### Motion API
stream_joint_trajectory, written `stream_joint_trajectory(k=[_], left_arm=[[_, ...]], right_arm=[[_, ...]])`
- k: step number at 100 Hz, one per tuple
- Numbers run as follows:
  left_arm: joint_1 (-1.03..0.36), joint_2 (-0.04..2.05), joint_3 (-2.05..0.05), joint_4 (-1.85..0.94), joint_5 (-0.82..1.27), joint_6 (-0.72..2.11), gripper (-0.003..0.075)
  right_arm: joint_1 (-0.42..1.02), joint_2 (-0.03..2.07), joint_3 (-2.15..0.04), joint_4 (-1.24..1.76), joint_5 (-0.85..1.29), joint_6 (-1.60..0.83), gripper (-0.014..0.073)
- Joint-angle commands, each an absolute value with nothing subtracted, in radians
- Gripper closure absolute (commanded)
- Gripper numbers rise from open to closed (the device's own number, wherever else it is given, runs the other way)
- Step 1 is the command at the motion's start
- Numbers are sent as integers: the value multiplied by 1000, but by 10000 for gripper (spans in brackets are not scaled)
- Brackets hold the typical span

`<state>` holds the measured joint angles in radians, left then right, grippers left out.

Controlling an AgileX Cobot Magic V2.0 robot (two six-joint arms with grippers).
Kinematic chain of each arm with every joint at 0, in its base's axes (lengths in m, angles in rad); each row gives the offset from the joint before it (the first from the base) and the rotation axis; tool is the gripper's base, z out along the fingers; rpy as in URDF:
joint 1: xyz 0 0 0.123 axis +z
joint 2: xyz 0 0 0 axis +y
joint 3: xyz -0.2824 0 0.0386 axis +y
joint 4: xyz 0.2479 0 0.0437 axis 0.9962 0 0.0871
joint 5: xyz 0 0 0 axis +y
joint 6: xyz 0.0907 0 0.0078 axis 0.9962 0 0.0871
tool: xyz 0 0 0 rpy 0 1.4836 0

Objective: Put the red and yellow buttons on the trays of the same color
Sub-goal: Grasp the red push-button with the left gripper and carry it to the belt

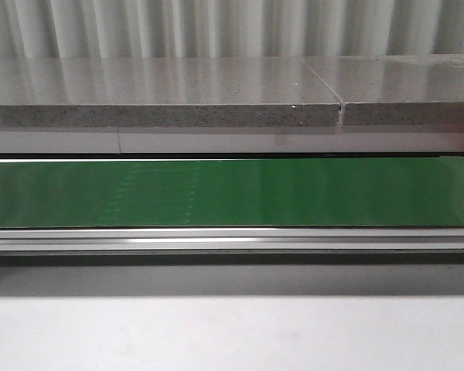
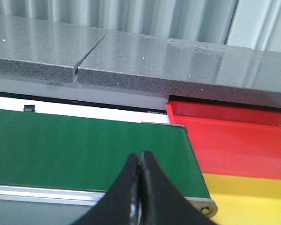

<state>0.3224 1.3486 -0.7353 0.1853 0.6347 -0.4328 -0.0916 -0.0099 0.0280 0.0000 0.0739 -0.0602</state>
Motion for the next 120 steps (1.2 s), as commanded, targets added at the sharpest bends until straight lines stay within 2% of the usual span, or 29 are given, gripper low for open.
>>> stream_joint_trajectory(k=[1, 21, 40, 78, 120], left_arm=[[297, 1255, -764, 219, 634, -425, 740], [290, 1123, -837, 218, 709, -369, 740], [218, 1118, -972, 160, 763, -268, 740], [25, 1330, -1151, 158, 833, -193, 740], [18, 1502, -1190, 133, 812, -189, 739]], right_arm=[[-93, -25, 22, 0, -8, -64, 662], [-93, -25, 22, 0, -8, -64, 662], [-93, -25, 22, 0, -8, -64, 662], [-93, -25, 22, 0, -8, -64, 662], [-93, -25, 22, 0, -8, -64, 662]])
